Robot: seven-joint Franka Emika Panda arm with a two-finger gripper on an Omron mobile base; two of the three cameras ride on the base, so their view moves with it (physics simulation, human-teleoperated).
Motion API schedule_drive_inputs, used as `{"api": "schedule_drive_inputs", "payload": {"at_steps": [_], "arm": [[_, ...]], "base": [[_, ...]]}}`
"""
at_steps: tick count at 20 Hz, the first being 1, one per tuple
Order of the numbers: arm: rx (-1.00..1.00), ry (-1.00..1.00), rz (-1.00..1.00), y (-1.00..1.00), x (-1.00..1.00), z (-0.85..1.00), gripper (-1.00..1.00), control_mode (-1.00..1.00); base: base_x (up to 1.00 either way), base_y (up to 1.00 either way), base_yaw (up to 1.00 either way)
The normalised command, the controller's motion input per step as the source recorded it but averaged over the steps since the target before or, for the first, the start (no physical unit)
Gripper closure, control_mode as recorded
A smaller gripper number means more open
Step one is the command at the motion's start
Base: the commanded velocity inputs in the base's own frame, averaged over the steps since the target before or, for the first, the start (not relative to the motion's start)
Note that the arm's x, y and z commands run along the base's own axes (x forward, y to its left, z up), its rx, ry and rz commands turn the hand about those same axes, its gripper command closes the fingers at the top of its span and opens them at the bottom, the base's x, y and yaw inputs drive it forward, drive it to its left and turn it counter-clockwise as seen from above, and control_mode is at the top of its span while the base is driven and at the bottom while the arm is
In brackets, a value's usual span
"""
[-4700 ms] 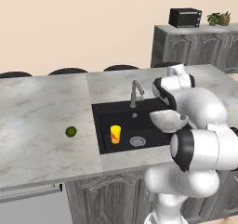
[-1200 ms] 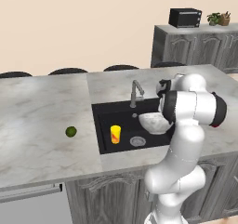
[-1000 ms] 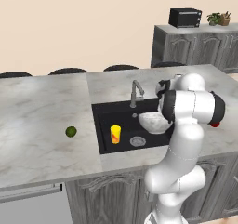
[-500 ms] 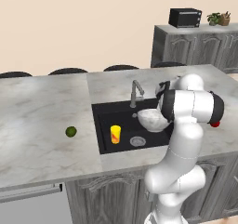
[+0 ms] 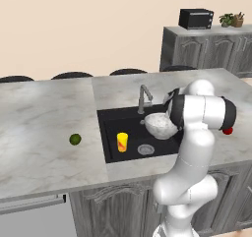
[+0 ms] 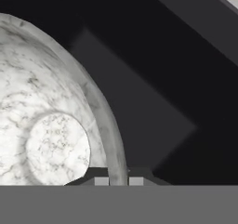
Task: Remove the lime and apple from the sink. Then move the bowl and cup from the counter to the sink for washing.
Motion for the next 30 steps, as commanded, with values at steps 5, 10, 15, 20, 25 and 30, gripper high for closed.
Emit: {"api": "schedule_drive_inputs", "payload": {"at_steps": [5,10,15,20,25,30], "arm": [[0.0,-0.07,0.0,0.0,0.1,-0.13,1.0,-1.0],[0.0,-0.04,0.0,0.02,0.05,-0.15,1.0,-1.0],[0.0,-0.02,0.0,0.02,0.08,-0.17,1.0,-1.0],[0.0,-0.02,0.0,0.02,0.14,-0.15,1.0,-1.0],[0.0,-0.01,0.01,0.01,0.16,-0.16,1.0,-1.0],[0.0,-0.01,0.03,0.0,0.14,-0.17,1.0,-1.0]], "base": [[0.0,0.0,0.0],[0.0,0.0,0.0],[0.0,0.0,0.0],[0.0,0.0,0.0],[0.0,0.0,0.0],[0.0,0.0,0.0]]}}
